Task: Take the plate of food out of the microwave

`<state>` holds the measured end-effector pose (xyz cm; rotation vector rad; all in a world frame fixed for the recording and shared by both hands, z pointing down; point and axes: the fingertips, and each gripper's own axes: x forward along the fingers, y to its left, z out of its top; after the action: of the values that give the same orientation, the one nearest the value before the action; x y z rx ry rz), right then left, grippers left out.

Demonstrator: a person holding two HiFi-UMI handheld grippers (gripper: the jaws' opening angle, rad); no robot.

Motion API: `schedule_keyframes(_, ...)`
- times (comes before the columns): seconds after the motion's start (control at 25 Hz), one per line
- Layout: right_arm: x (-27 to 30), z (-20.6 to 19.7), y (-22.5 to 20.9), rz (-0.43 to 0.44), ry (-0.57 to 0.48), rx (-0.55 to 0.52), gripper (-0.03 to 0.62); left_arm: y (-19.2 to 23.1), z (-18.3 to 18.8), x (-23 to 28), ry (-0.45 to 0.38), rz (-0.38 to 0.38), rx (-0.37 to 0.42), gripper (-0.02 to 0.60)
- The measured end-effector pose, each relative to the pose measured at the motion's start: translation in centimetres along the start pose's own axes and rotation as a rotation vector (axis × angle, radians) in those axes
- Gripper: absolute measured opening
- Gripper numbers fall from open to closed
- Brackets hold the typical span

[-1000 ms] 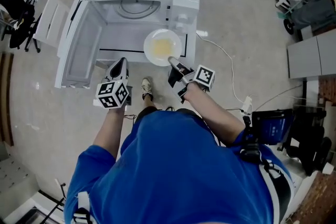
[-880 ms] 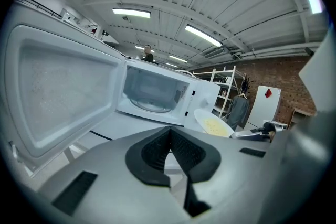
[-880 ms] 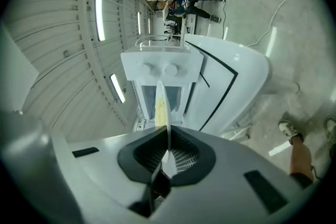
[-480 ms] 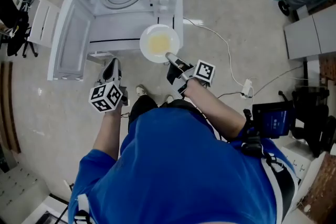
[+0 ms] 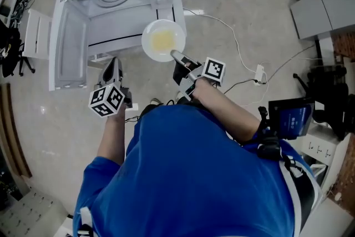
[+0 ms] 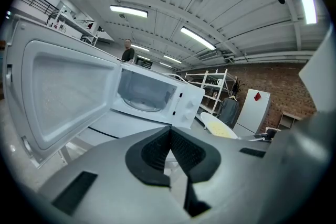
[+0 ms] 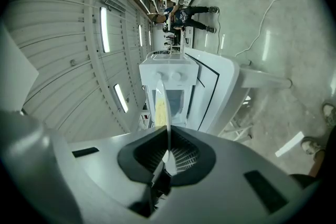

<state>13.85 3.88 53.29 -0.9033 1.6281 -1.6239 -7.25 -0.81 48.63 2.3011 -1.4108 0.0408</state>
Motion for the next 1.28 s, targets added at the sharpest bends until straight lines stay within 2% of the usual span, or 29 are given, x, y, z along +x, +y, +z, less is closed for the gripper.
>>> schedule_keyframes(0.48, -2.9, -0.9, 0.0, -0.041, -0.039, -0.029, 0.015, 0.8, 0.5, -2.2, -0.009, -0.038, -0.020, 0.009)
schedule_keyframes(1.28, -2.6, -4.4, 0.0, -0.037, -0.035, -0.028, 0.015, 2.3, 0.3, -4.7, -0.013, -0.052, -0.032, 0.009)
